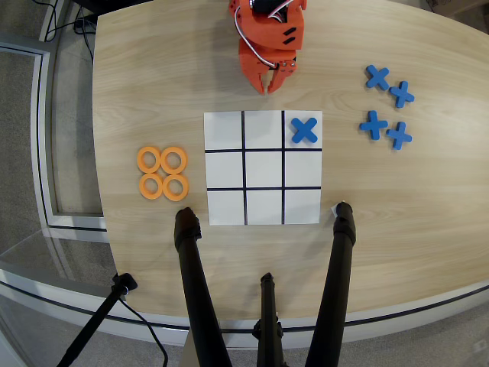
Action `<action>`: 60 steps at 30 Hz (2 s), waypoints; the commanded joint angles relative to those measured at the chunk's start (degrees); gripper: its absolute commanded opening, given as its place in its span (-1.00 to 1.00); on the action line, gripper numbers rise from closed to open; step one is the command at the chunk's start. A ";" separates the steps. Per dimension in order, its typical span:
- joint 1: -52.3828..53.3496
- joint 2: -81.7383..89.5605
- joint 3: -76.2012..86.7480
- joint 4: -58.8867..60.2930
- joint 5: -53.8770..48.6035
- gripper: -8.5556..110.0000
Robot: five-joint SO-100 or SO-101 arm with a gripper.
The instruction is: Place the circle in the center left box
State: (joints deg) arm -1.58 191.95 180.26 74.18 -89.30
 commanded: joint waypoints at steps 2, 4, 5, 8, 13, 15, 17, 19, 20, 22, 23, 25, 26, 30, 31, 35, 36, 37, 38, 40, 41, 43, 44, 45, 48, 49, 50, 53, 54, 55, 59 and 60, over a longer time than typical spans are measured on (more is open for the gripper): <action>1.32 -0.44 3.16 0.35 -1.05 -0.78; 2.64 -1.05 2.81 0.35 -2.20 -0.75; 3.16 -1.41 2.46 0.26 -2.20 -0.75; 4.66 -3.25 -0.09 0.70 -2.99 -0.65; 7.21 -10.46 -9.93 1.05 -2.37 -0.65; 8.53 -14.77 -15.21 1.23 -2.02 -0.65; 9.84 -19.95 -21.27 1.32 -1.49 -0.65; 11.16 -25.58 -27.95 1.14 -0.62 -0.64; 11.95 -28.48 -31.11 1.05 -0.26 -0.64; 13.62 -34.01 -36.91 0.18 0.70 -0.64; 14.50 -36.65 -39.29 -0.79 1.23 -0.64; 16.17 -41.92 -43.15 -3.96 2.37 -0.64; 16.96 -44.56 -44.74 -5.98 2.90 -0.64; 19.69 -54.67 -50.01 -12.92 4.22 -0.64; 20.39 -57.22 -51.50 -13.80 4.22 -0.64; 23.47 -67.24 -57.92 -15.73 4.22 -0.64; 24.35 -69.70 -59.68 -16.44 4.22 -0.64; 25.14 -71.98 -61.26 -17.31 4.22 -0.64; 25.93 -74.18 -62.67 -17.93 4.04 -0.64; 27.33 -78.22 -64.86 -19.25 3.87 -0.64; 27.77 -79.89 -65.39 -20.30 3.69 -0.64; 28.56 -82.97 -65.65 -23.38 3.69 -0.64; 28.83 -84.37 -65.83 -24.79 3.69 -0.64; 29.18 -85.78 -66.18 -25.84 3.60 -0.64; 30.06 -89.03 -66.88 -27.16 3.60 -0.64; 30.41 -90.09 -66.88 -27.77 3.60 -0.64; 30.67 -91.05 -66.97 -28.56 3.60 -0.64; 31.29 -93.52 -66.97 -30.94 3.60 -0.64; 31.38 -94.31 -67.06 -31.46 3.60 -0.64; 31.38 -95.10 -67.24 -32.08 3.60 -0.64; 31.20 -99.14 -69.17 -34.01 3.60 -0.64; 31.20 -100.28 -69.96 -34.28 3.60 -0.64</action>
State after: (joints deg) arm 29.09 92.90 113.38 40.96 -85.43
